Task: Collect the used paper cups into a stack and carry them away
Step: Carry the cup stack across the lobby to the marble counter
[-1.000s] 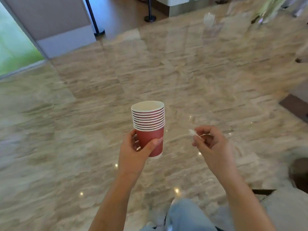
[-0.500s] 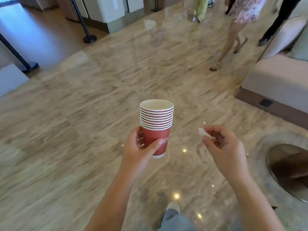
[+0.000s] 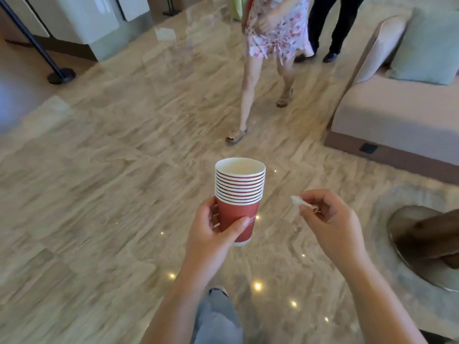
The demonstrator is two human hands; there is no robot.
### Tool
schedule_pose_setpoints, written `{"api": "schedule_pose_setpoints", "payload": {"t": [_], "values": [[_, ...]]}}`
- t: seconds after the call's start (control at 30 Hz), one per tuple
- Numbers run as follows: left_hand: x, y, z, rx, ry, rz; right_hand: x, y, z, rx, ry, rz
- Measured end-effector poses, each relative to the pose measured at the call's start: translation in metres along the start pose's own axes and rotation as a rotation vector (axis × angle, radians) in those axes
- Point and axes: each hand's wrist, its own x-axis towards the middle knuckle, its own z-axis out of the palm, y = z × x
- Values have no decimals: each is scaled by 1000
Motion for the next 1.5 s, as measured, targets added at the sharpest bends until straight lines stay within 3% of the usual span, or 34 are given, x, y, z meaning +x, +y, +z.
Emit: {"api": "schedule_pose_setpoints", "payload": {"t": [0.23,0.57,1.0,1.27,1.5], "values": [[148,23,14,44,-218,29,93,-13,26,0,202,61],[295,12,128,15,-427,-24,226,40,-17,4,425,179],[531,52,311,-25,-396,16,502,69,-124,-11,459,109],[695,42,367,-22,-369,-43,688,101,-111,41,425,125],[893,84,410,-21,-376,-25,890,86,-89,128,415,90]]}}
